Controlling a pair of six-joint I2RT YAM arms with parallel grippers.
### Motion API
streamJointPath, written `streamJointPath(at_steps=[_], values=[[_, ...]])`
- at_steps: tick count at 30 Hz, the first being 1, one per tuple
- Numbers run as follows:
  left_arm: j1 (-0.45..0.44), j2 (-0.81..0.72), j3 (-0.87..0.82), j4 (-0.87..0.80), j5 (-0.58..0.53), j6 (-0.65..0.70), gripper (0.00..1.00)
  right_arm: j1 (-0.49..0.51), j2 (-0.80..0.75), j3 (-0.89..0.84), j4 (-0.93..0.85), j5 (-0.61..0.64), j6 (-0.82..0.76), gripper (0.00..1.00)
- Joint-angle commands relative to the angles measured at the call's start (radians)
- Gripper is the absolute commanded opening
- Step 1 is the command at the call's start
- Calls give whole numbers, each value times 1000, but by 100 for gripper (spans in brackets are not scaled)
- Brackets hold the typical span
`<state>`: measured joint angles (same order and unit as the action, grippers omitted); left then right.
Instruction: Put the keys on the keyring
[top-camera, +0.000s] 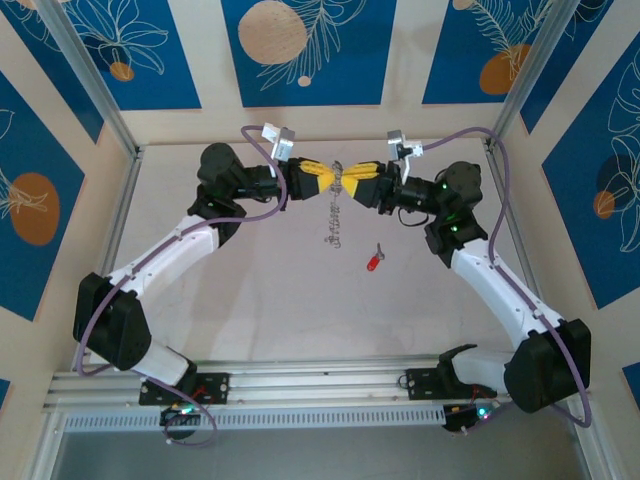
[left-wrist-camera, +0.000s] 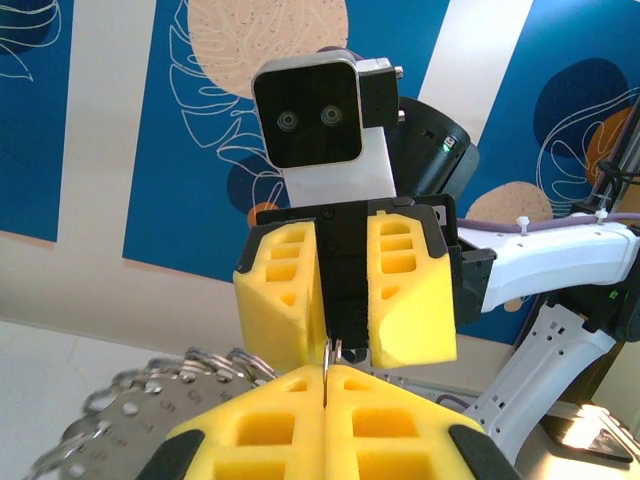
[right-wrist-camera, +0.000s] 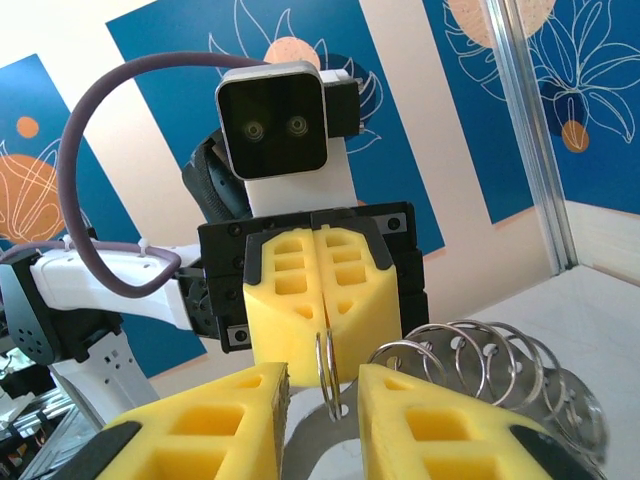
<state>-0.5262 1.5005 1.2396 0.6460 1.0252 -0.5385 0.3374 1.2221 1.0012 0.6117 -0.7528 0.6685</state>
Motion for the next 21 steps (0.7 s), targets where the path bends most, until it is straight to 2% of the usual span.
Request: streamJointPath(at_steps=[1, 3, 6, 10, 15, 16, 19, 21], values=[[-9, -31, 43, 19, 27, 32, 0, 14, 14, 46, 1, -4, -17, 26], [-9, -31, 44, 18, 29, 31, 0, 20, 26, 52, 2, -5, -18, 26], [-9, -30, 49, 17, 30, 32, 0, 29, 41, 60, 3, -5, -20, 20], [-8, -31, 52, 10, 29, 36, 0, 34, 53, 63, 2, -13, -23, 0], [-9, -40, 46, 4, 0, 40, 0, 28, 41, 46, -12, 4, -45, 0], [-7, -47, 38, 9, -16, 43, 4, 21, 36, 37, -3, 13, -42, 0], [-1, -73, -2, 18, -90, 61, 34, -14, 33, 6, 84, 30, 16, 0], [6, -87, -39, 37, -159, 61, 41, -36, 38, -9, 159, 33, 66, 0]])
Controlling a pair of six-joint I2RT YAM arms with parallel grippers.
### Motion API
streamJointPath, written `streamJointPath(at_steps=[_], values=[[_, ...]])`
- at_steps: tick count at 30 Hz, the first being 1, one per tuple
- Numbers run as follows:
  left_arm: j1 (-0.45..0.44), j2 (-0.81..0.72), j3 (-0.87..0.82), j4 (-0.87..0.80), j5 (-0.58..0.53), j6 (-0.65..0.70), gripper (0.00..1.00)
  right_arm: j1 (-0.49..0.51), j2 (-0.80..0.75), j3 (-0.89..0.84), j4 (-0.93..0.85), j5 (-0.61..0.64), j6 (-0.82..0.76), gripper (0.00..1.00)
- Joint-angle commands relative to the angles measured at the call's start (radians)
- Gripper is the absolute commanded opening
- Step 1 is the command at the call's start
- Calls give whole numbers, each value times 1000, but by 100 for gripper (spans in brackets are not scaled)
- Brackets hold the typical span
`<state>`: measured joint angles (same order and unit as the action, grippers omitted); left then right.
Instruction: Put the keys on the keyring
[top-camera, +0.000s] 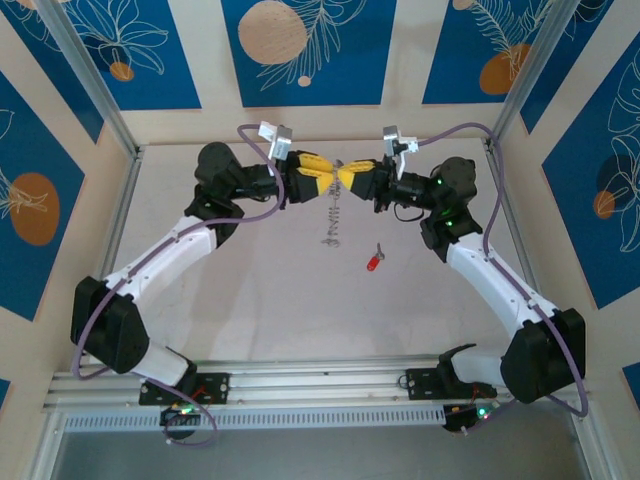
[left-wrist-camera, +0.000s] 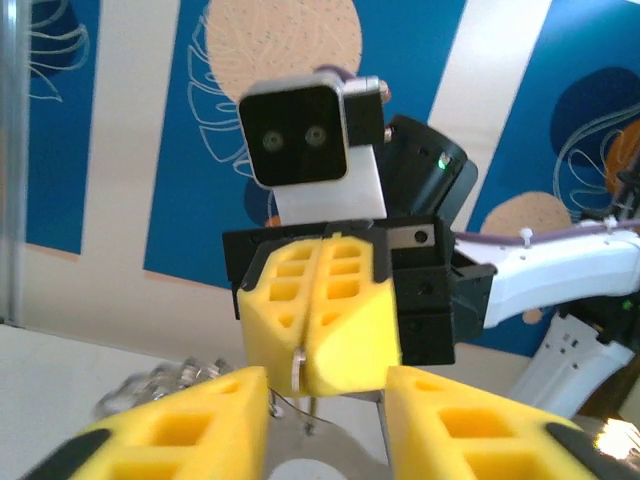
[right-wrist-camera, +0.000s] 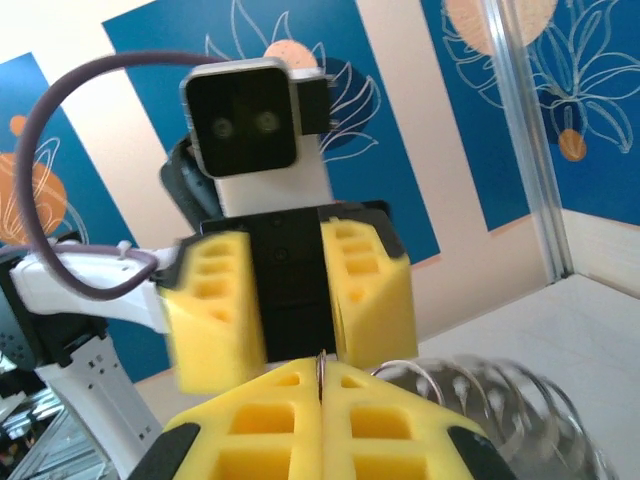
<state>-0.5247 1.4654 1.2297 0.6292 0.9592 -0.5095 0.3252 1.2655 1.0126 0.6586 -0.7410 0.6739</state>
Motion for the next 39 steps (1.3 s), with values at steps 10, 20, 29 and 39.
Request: streamJointPath(at_steps=[10, 20, 29, 39], values=[[15, 9, -83, 314, -152, -181, 47, -35, 57, -13, 366, 52, 206, 0], [12, 86, -59, 516, -164, -352, 46, 13, 106, 41, 456, 116, 237, 0], [8, 105, -56, 609, -161, -418, 44, 44, 138, 77, 478, 140, 246, 0], [5, 111, -46, 633, -160, -434, 39, 62, 153, 86, 484, 148, 251, 0]])
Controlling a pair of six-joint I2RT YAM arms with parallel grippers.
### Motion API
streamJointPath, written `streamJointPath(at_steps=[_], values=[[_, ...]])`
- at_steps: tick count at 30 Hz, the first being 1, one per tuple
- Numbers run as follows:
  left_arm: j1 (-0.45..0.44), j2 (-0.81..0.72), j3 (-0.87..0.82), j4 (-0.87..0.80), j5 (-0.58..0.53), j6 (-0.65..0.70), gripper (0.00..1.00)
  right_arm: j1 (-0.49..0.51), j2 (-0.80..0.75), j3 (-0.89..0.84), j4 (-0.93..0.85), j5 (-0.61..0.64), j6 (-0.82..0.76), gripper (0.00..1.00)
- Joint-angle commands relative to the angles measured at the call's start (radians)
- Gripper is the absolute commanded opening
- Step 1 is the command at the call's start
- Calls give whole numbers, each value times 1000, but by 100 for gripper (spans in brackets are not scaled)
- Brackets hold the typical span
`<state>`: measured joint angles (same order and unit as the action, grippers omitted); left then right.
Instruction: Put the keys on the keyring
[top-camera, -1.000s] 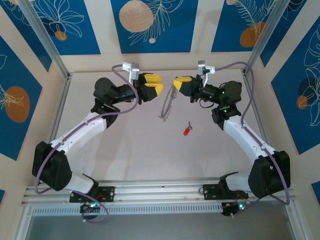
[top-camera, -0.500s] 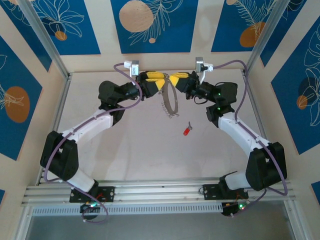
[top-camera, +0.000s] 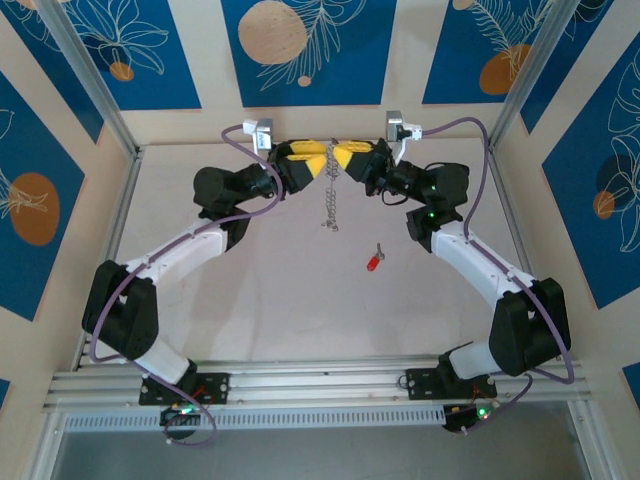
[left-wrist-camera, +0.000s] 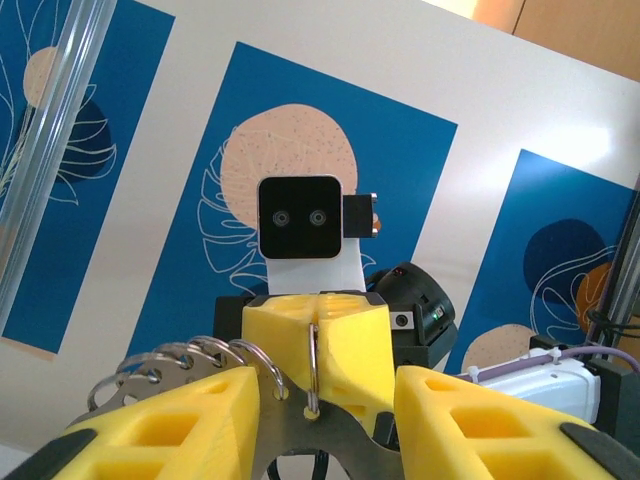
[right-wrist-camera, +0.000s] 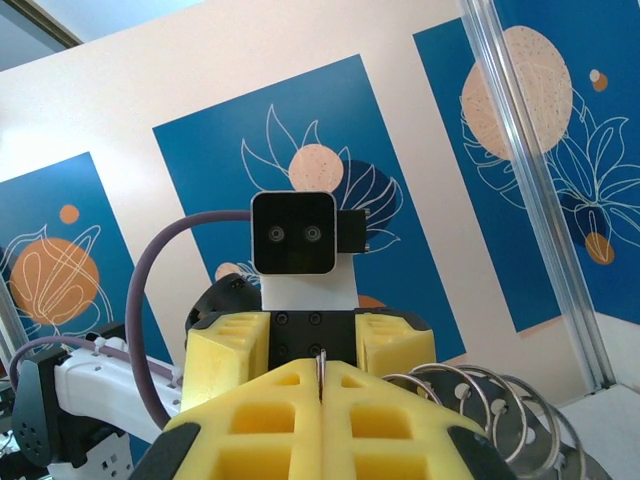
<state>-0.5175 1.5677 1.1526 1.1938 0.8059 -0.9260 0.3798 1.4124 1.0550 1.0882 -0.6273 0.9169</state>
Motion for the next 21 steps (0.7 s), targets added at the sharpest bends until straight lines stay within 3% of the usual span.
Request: streamJointPath(at_steps=[1, 10, 17, 19, 21], values=[[-2, 11, 32, 72, -5, -20, 38, 10, 6, 45, 53, 34, 7, 0], [-7, 24, 51, 82, 10, -33, 30, 20, 23, 49, 58, 37, 12, 0], [-7, 30, 56, 94, 22, -40, 10, 23, 30, 51, 61, 41, 12, 0], [-9, 32, 55, 99, 27, -43, 10, 23, 27, 51, 60, 41, 11, 0], [-10, 32, 52, 104, 32, -48, 19, 22, 28, 48, 58, 46, 11, 0]])
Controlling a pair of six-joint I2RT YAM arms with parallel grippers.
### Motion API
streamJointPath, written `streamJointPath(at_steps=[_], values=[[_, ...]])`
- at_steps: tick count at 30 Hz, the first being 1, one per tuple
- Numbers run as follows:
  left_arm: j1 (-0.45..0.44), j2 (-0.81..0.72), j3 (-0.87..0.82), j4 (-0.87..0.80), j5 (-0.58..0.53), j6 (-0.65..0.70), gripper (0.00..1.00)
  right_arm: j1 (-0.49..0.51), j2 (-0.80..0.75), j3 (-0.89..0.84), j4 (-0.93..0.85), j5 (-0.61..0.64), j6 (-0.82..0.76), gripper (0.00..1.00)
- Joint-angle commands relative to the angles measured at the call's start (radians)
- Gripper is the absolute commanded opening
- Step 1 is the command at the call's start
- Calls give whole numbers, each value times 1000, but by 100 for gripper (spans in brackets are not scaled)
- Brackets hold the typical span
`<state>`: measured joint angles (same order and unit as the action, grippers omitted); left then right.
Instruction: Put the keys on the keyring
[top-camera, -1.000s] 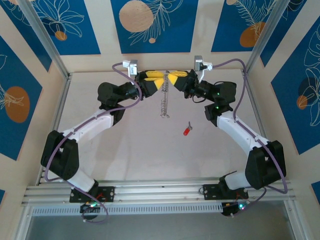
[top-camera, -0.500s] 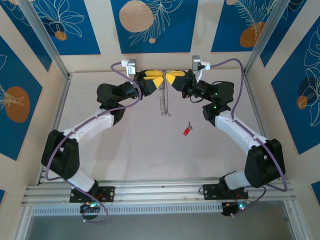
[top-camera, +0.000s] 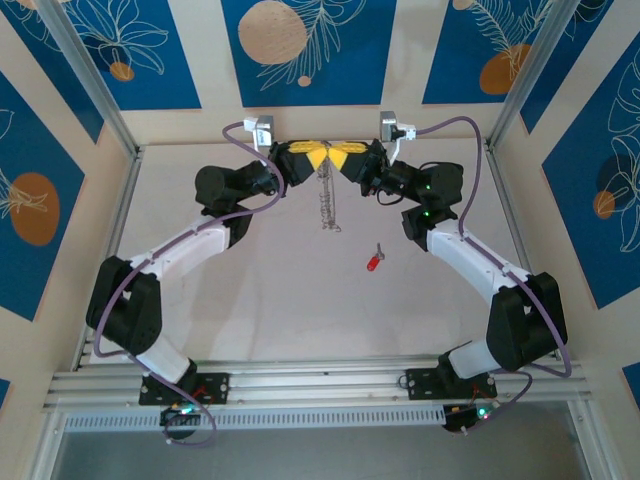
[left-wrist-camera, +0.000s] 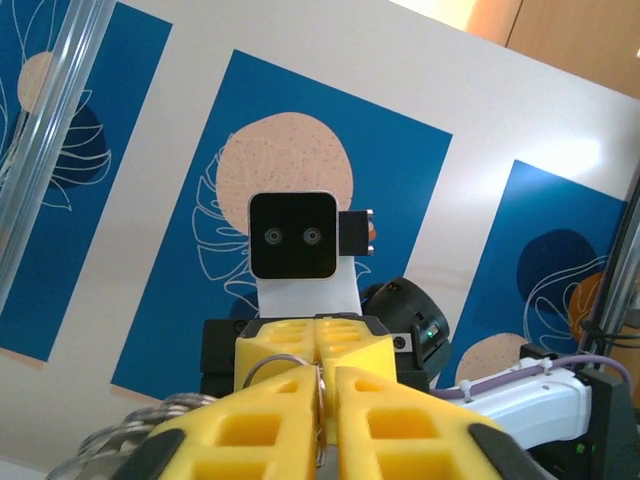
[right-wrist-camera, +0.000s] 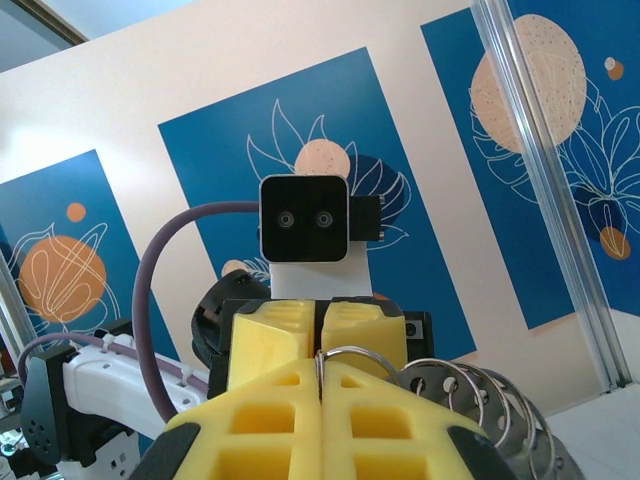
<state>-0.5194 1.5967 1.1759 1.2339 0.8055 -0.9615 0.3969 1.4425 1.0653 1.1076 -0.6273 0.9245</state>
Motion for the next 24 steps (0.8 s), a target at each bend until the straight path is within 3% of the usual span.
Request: streamJointPath(at_steps=[1, 9, 12, 17, 24], values=[[-7, 3, 27, 65, 35, -15, 24, 4, -5, 38, 40, 48, 3, 0], [-11, 6, 13, 73, 46, -22, 28, 1, -6, 35, 38, 55, 3, 0], [-13, 14, 14, 84, 49, -31, 25, 1, -4, 35, 38, 55, 5, 0], [-17, 27, 31, 81, 69, -37, 11, 1, -7, 33, 36, 52, 4, 0], [-22, 33, 45, 60, 87, -24, 7, 1, -8, 33, 28, 52, 0, 0]])
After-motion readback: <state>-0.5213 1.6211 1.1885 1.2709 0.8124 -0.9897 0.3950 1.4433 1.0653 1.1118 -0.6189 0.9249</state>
